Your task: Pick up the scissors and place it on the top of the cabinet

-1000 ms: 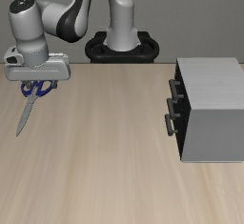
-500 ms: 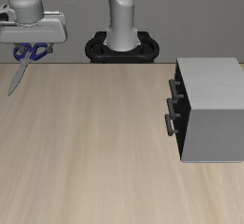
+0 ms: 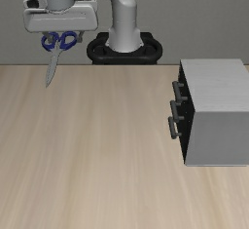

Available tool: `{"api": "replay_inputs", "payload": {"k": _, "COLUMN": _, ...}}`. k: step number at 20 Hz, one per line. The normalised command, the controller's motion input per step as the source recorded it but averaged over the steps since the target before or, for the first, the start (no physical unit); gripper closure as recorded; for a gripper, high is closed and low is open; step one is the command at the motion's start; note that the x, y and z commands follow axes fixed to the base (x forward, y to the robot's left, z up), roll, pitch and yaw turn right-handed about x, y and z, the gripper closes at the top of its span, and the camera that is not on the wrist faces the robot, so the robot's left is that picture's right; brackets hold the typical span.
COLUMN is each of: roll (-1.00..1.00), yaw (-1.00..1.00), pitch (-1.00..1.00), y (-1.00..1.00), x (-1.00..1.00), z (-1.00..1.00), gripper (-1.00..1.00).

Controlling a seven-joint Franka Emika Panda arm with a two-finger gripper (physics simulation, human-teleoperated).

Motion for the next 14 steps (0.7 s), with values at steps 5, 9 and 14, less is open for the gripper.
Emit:
{"api": "replay_inputs", "payload": {"k": 5, "roll": 0.0, "yaw": 0.0, "pitch": 0.0, "y": 1.0, "x": 0.0, "z": 0.0, "gripper": 1.0}}
{"api": "replay_inputs", "payload": {"k": 9, "roll": 0.0, "yaw": 0.0, "pitch": 0.0, "y": 1.0, "x": 0.0, "z": 0.0, "gripper": 1.0}}
{"api": "replay_inputs", "payload": {"k": 14, "roll": 0.0, "yaw": 0.0, "pitch": 0.0, "y": 1.0, "x": 0.0, "z": 0.0, "gripper": 1.0}}
